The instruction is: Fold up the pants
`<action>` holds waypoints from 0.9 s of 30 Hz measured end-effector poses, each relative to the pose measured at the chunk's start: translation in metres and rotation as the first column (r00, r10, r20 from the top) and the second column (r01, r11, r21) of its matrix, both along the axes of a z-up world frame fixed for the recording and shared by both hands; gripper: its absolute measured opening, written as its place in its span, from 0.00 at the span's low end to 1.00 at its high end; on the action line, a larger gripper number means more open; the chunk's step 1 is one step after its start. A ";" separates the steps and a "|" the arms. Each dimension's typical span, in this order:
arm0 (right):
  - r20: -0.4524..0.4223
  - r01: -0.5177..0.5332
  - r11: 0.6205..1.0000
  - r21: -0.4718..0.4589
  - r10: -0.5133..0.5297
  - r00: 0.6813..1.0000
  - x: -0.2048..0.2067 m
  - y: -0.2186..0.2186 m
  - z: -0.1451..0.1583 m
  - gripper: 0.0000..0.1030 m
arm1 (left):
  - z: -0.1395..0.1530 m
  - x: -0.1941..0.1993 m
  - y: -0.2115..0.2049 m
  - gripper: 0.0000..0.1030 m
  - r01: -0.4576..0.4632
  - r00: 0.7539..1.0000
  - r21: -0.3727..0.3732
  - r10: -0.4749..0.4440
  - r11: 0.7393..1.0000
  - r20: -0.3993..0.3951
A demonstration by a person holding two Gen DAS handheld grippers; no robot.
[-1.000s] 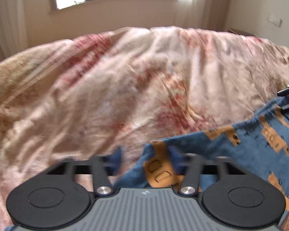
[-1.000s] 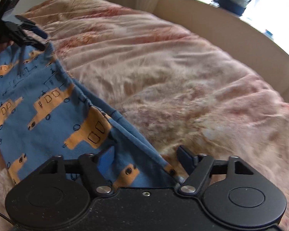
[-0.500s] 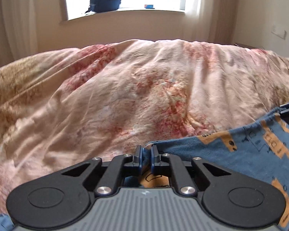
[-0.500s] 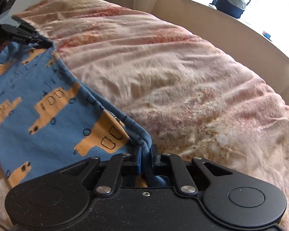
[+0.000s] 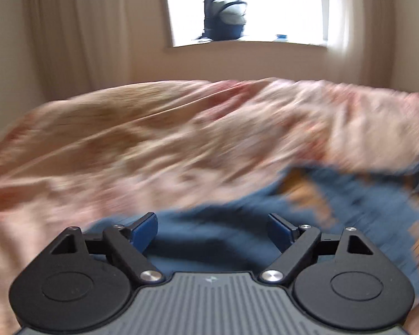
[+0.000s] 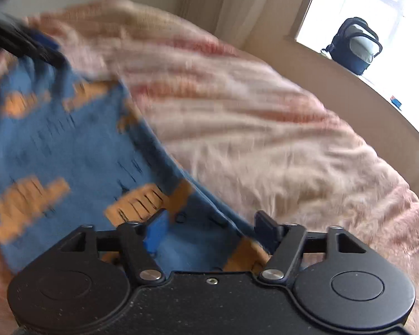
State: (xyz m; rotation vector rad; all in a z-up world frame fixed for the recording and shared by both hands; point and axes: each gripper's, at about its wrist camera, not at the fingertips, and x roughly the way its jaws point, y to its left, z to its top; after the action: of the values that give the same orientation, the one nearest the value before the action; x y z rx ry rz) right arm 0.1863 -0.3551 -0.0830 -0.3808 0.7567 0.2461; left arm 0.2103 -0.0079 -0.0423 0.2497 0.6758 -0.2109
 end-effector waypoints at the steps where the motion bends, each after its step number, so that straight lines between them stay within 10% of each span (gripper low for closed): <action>1: 0.000 0.064 0.998 0.008 -0.064 0.998 0.004 -0.007 0.001 0.95 | 0.003 -0.006 0.013 0.86 -0.020 1.000 -0.002 0.021 1.000 0.010; 4: 0.059 0.177 0.983 0.047 -0.180 0.982 0.005 -0.024 0.018 0.92 | 0.021 -0.020 0.053 0.94 -0.066 0.996 -0.099 0.071 0.993 0.050; 9: 0.083 0.028 0.992 0.120 -0.038 0.996 0.011 0.010 0.047 0.96 | 0.028 -0.020 0.111 0.95 -0.218 0.974 -0.223 0.225 0.950 0.007; 16: -0.115 -0.274 0.958 0.084 0.282 0.952 0.058 0.129 0.080 0.93 | -0.003 -0.029 0.159 0.77 -0.365 0.924 -0.521 0.368 0.771 -0.102; 27: -0.125 -0.507 0.862 -0.006 0.502 0.856 0.116 0.222 0.054 0.54 | -0.024 -0.044 0.129 0.25 -0.299 0.950 -0.418 0.308 0.858 -0.045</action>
State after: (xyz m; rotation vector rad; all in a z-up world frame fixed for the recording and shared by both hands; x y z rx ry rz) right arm 0.3028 -0.1329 -0.0286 -0.6059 0.7691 0.7584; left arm 0.1663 0.1215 -0.0660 -0.2716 0.6207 -0.0455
